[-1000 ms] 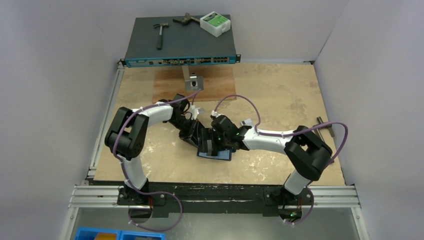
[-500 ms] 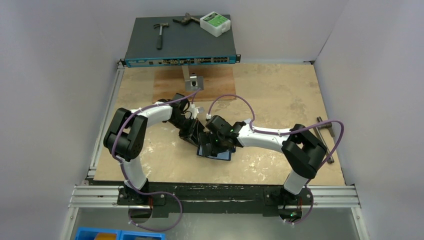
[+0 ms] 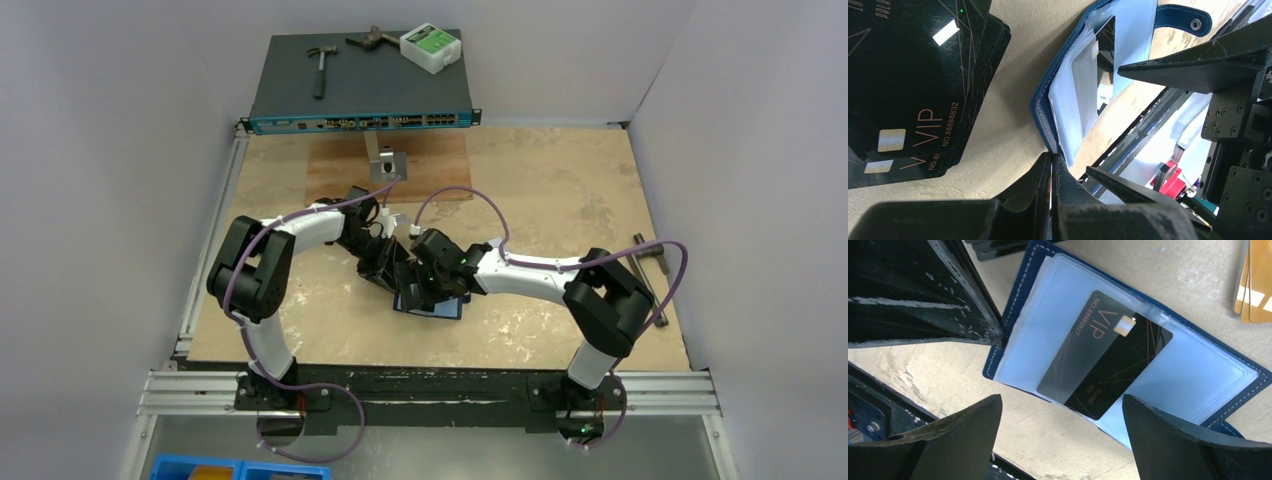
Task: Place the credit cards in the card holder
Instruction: Insert the credit card into the card holder.
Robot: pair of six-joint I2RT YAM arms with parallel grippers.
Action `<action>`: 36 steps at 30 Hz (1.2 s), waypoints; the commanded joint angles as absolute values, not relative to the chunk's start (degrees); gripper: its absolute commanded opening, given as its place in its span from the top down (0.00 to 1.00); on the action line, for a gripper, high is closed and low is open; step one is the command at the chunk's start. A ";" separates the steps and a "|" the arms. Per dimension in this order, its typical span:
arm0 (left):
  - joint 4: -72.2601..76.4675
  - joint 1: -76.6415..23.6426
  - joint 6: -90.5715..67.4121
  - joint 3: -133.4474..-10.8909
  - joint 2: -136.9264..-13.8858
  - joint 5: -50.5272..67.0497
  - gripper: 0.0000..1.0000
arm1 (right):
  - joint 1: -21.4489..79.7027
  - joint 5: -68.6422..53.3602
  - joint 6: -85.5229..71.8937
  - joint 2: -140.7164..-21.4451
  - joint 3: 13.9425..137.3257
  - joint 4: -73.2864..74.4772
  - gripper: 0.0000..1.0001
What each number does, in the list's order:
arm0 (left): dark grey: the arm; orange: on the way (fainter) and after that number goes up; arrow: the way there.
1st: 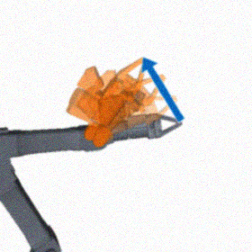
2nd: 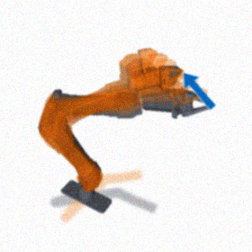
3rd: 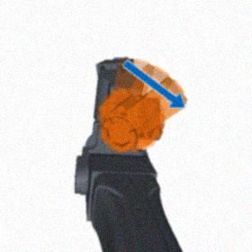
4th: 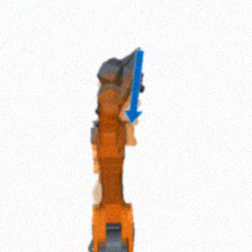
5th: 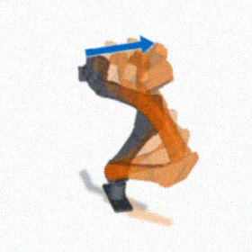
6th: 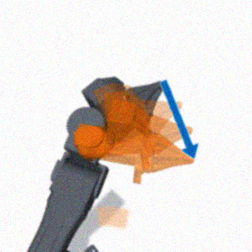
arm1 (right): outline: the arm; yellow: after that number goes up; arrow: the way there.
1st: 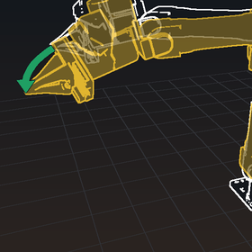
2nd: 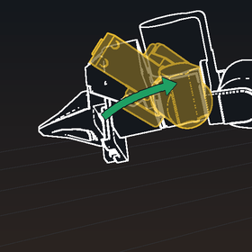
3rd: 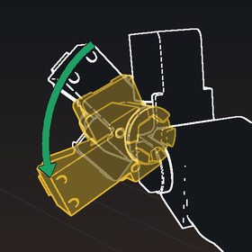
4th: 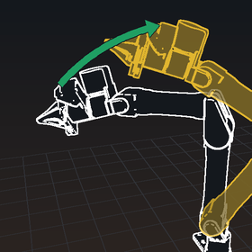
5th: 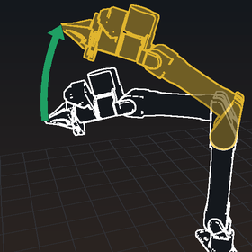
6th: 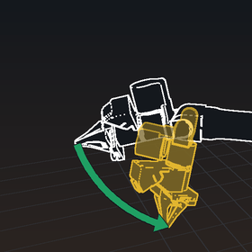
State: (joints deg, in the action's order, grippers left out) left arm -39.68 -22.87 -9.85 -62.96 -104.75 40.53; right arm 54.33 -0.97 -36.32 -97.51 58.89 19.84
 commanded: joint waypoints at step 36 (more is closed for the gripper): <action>-38.91 -22.32 -8.88 -63.02 -103.62 39.99 1.00 | 50.08 -6.37 -40.63 -93.36 50.21 6.61 0.18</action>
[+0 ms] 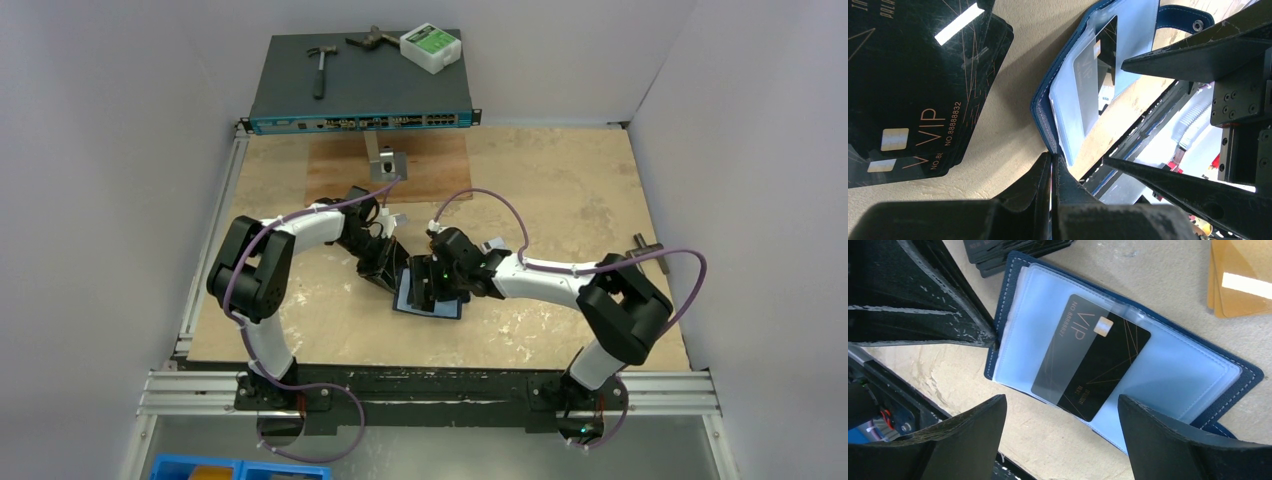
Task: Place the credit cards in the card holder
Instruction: Insert the credit card into the card holder.
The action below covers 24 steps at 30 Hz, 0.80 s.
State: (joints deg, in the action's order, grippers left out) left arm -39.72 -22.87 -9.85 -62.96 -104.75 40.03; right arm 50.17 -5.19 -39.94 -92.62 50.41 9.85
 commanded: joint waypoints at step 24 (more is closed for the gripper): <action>-38.73 -22.65 -9.01 -63.28 -103.62 40.08 1.00 | 50.09 -11.43 -39.88 -97.54 54.74 3.24 0.22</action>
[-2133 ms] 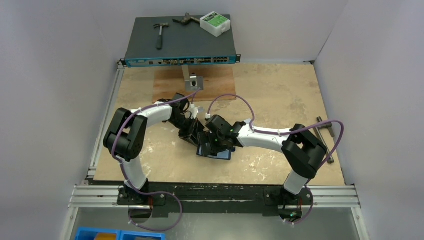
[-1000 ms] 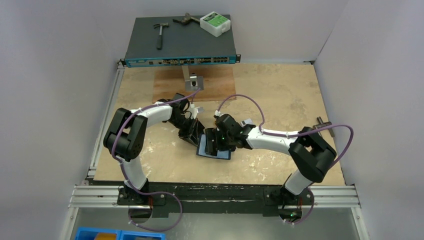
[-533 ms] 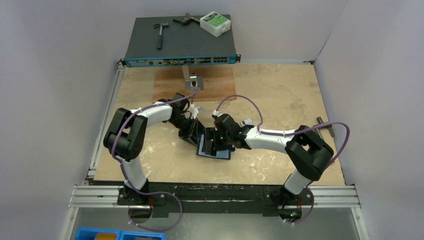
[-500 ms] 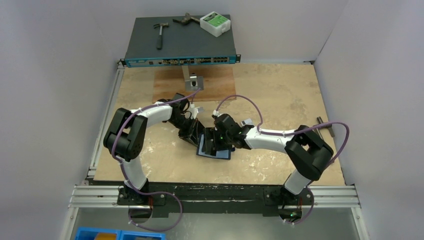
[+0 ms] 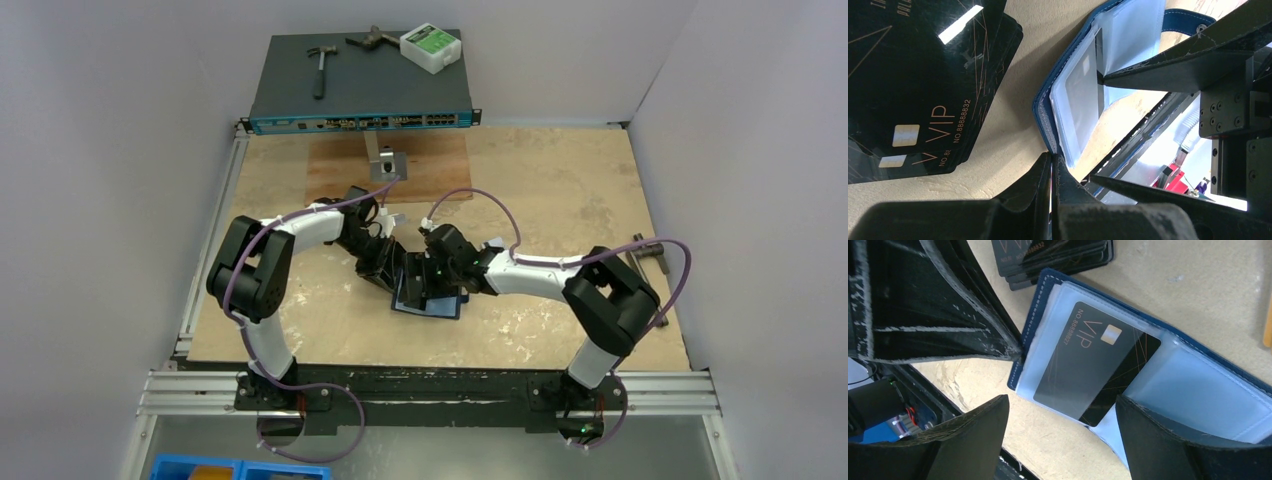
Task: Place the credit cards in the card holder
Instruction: Insert the credit card into the card holder.
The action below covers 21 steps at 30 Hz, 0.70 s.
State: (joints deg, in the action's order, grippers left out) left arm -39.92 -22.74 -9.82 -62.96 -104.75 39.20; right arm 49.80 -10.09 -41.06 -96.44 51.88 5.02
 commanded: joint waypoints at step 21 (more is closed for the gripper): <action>-39.26 -22.77 -8.53 -63.37 -103.19 39.22 1.00 | 47.63 -11.58 -39.74 -94.14 51.55 3.97 0.23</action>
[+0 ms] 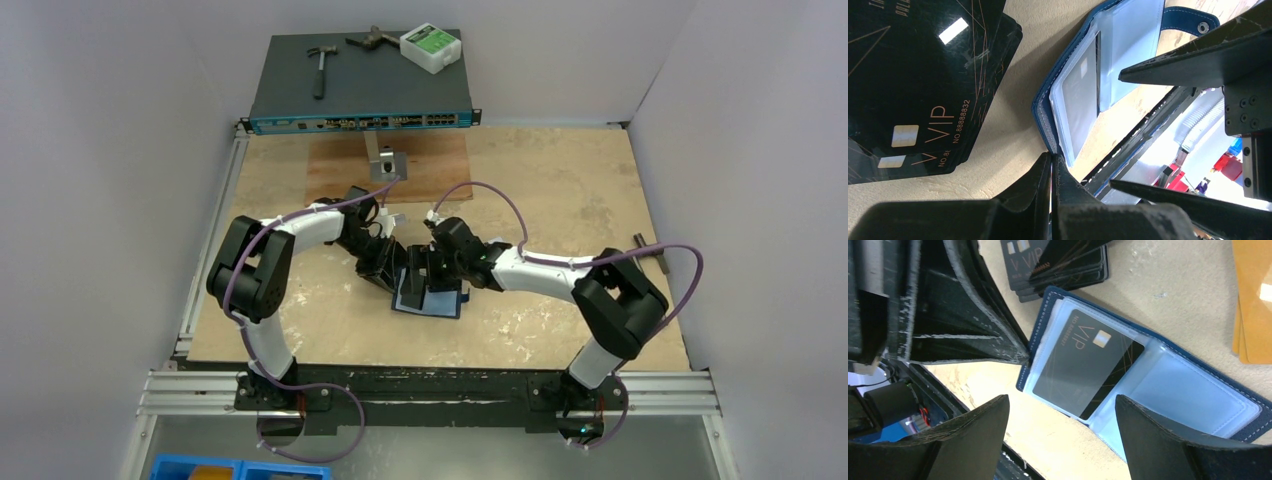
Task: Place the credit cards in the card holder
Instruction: Insert the credit card into the card holder.
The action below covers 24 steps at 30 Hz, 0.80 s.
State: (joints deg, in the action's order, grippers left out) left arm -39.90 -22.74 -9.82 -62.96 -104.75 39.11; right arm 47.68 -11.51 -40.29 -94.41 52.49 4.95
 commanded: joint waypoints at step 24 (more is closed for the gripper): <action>-40.31 -22.74 -6.53 -65.88 -104.04 37.02 1.00 | 47.99 -13.23 -39.81 -99.68 56.22 -0.94 0.27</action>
State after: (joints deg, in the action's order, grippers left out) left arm -40.05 -22.74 -8.91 -63.09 -104.75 37.89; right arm 47.62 -11.66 -40.25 -98.78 53.06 1.98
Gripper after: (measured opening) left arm 0.009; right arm 0.738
